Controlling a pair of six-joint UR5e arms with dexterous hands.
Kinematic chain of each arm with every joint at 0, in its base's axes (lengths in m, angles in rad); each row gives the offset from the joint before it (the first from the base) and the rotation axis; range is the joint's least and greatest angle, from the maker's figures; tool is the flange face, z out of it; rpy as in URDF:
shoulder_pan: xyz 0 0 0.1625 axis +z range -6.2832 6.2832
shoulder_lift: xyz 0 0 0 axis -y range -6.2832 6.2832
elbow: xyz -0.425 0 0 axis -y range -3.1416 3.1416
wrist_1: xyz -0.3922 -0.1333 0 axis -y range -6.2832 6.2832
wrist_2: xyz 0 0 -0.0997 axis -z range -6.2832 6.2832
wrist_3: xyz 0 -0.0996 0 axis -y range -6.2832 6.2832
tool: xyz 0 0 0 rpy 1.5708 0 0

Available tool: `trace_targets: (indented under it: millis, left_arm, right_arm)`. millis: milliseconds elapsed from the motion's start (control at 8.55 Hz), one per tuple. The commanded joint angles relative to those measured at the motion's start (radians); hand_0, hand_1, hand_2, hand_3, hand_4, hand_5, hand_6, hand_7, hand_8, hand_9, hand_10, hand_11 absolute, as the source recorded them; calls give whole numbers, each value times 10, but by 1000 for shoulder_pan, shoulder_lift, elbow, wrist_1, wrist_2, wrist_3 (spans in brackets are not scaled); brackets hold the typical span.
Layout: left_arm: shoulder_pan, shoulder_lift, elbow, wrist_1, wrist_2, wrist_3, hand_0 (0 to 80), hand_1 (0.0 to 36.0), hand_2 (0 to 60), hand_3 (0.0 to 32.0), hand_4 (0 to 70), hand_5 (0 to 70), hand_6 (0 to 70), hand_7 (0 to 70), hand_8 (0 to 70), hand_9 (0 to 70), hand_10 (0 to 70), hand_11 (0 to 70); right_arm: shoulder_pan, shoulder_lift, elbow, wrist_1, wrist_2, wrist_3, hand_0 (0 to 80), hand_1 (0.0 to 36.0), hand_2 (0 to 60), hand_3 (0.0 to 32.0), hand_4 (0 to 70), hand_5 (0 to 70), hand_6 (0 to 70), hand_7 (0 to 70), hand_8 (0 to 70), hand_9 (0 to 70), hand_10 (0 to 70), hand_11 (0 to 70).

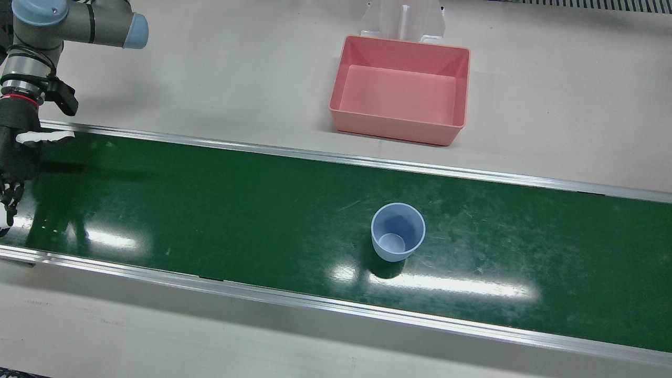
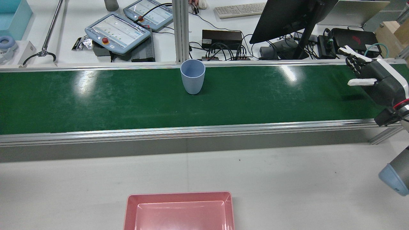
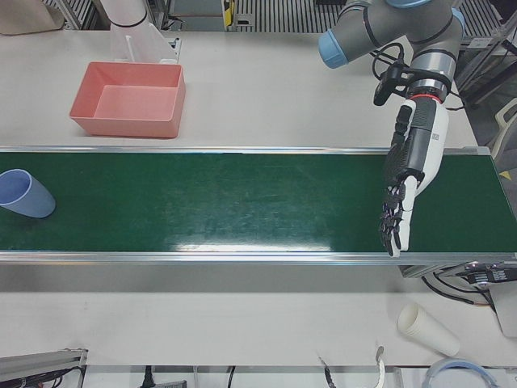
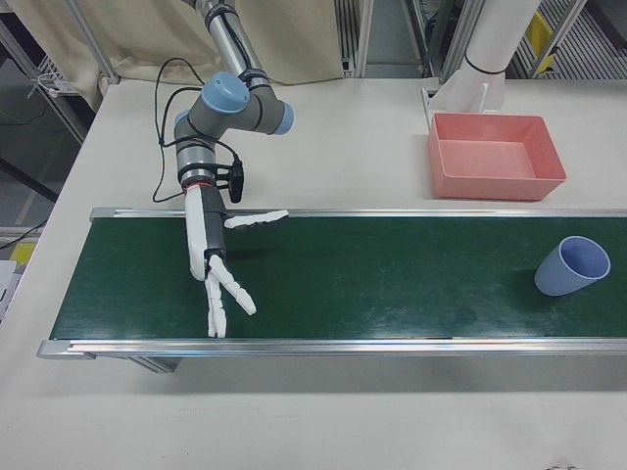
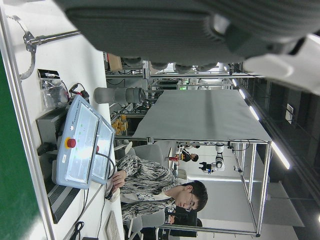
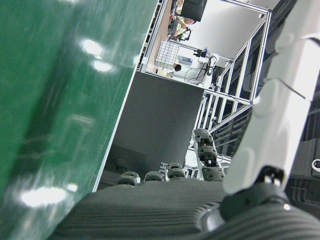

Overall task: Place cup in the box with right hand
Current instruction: 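Reach the right hand toward the blue cup and close fingers around it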

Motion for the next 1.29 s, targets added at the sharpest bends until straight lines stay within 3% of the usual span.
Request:
trace_targets:
  millis: [0, 1170]
  left_arm:
    - [0, 0, 0, 0, 0, 0, 0, 0, 0, 0, 0, 0, 0, 0, 0, 0, 0, 0]
    - [0, 0, 0, 0, 0, 0, 0, 0, 0, 0, 0, 0, 0, 0, 0, 0, 0, 0]
  right_arm:
    - [-6, 0, -6, 0, 0, -4, 485, 161, 30, 0, 0, 50, 33, 66, 0, 0, 14, 38]
    - [-19, 39, -20, -6, 8, -25, 498, 170, 14, 0, 0, 54, 38, 86, 4, 3, 17, 43]
